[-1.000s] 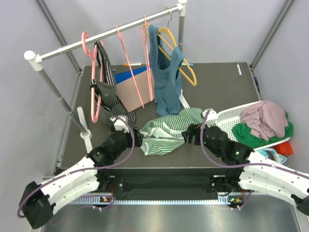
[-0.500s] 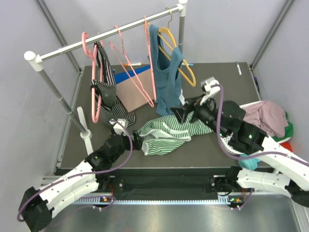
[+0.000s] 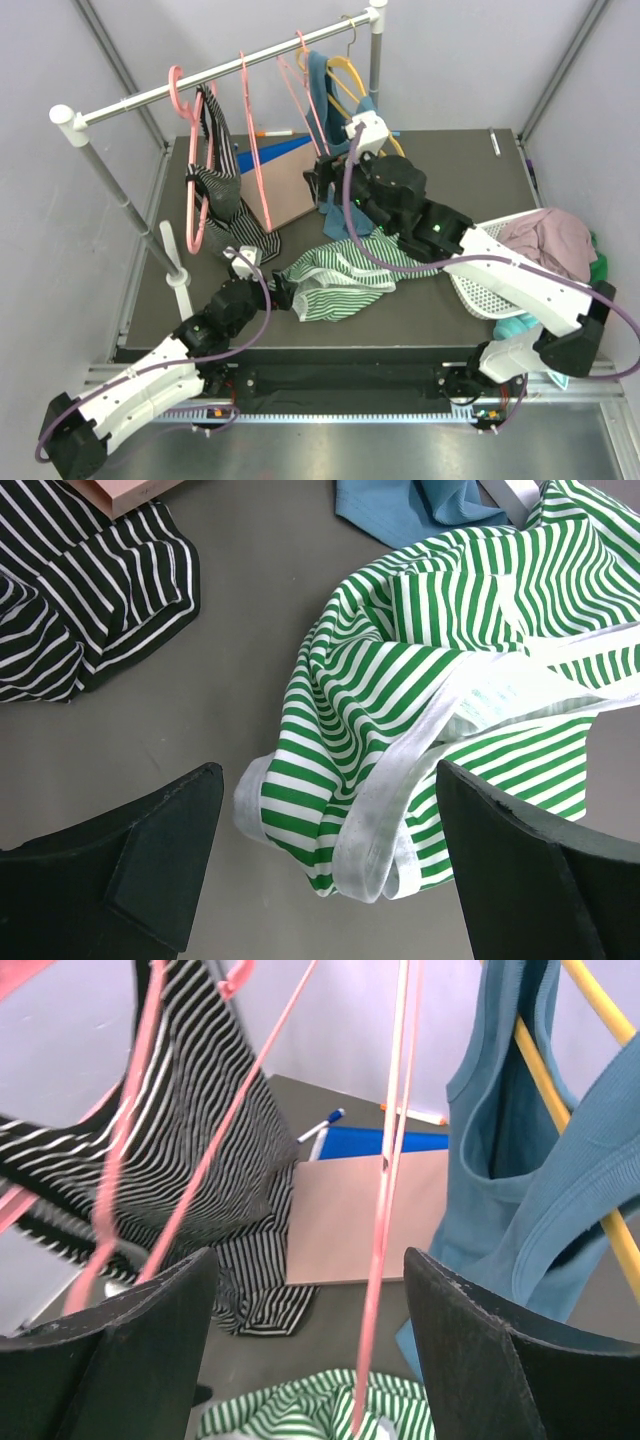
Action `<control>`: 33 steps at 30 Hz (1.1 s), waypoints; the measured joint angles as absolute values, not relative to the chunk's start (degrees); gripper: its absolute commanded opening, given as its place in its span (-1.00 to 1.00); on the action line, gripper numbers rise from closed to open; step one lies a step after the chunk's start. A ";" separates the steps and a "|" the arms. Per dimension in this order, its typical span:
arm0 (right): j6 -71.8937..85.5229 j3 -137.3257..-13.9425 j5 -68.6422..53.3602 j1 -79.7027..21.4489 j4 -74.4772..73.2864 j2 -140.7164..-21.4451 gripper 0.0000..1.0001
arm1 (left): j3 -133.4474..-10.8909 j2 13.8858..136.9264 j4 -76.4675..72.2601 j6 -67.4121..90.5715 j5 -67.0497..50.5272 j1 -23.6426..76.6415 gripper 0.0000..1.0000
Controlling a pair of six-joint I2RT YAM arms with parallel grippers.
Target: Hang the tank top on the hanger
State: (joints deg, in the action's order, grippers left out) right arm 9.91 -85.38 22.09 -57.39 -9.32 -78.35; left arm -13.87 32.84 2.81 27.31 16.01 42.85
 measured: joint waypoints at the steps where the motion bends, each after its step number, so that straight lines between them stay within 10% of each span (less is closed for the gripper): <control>1: 9.43 -86.35 22.94 -57.36 -9.10 -79.59 0.46 | -13.82 32.71 2.85 27.31 16.10 42.85 0.83; 9: 6.96 -91.07 26.96 -56.55 -7.94 -86.54 0.31 | -13.80 32.47 3.57 27.33 16.10 42.85 0.83; 19: 5.04 -94.83 27.35 -54.19 -7.73 -90.19 -1.00 | -13.80 29.76 4.38 27.35 16.14 42.85 0.84; 33: 2.94 -97.34 27.35 -54.19 -7.01 -90.06 -1.00 | -13.80 29.76 4.80 27.35 16.43 42.85 0.84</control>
State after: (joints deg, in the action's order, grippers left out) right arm 2.94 -97.34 27.35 -54.19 -7.01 -90.06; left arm -13.80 29.76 4.80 27.35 16.43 42.85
